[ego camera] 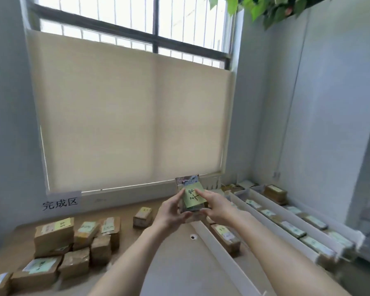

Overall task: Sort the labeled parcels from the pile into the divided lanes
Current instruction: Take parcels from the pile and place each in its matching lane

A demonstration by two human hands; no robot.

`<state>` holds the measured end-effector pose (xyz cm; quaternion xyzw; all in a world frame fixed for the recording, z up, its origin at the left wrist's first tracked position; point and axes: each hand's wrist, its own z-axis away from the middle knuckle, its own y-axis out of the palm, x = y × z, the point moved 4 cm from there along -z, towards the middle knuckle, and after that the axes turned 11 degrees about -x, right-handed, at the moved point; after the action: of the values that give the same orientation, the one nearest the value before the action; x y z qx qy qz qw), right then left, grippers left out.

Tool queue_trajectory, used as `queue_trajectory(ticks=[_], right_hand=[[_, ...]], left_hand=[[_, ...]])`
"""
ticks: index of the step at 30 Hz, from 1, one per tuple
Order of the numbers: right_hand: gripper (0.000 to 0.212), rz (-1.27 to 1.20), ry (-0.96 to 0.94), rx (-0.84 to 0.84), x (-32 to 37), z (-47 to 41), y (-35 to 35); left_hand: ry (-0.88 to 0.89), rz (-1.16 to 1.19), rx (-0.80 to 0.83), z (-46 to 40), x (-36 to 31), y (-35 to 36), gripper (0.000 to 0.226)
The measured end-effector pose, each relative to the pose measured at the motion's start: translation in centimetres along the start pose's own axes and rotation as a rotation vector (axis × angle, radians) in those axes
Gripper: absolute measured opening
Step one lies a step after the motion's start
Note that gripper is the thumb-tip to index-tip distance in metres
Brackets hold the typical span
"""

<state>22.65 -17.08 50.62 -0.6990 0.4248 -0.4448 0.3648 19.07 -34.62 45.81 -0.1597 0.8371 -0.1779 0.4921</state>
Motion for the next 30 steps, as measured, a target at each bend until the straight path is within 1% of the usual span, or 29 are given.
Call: queue_trajectory(ticks=[3, 5, 9, 16, 19, 23, 26, 30], right_hand=[[0.076, 0.014, 0.059, -0.036, -5.1, 3.5, -4.5], [0.076, 0.035, 0.094, -0.053, -8.8, 5.8, -7.1], [0.075, 0.082, 0.134, -0.051, -15.7, 9.9, -11.7], [0.076, 0.091, 0.166, -0.038, -24.5, 14.7, -15.8], [0.075, 0.085, 0.184, -0.033, -27.4, 15.6, -16.1], [0.077, 0.087, 0.198, -0.018, -30.8, 15.6, -15.1], [0.077, 0.052, 0.207, -0.007, -33.3, 14.5, -13.6], [0.076, 0.046, 0.213, 0.032, -37.2, 12.3, -11.0]], left_hand=[[0.011, 0.085, 0.051, 0.2, -4.5, 5.8, 0.095], [0.015, 0.112, 0.081, 0.5, -7.3, 9.7, 0.095], [0.049, 0.086, 0.097, 1.6, -12.4, 17.2, 0.093], [0.059, 0.064, 0.110, 3.0, -17.9, 26.6, 0.094], [0.039, 0.063, 0.142, 3.2, -18.6, 29.6, 0.092], [0.040, 0.031, 0.140, 2.8, -18.1, 32.6, 0.093], [0.009, 0.012, 0.150, 1.8, -16.8, 34.8, 0.092], [0.009, -0.012, 0.169, 0.0, -14.3, 38.2, 0.090]])
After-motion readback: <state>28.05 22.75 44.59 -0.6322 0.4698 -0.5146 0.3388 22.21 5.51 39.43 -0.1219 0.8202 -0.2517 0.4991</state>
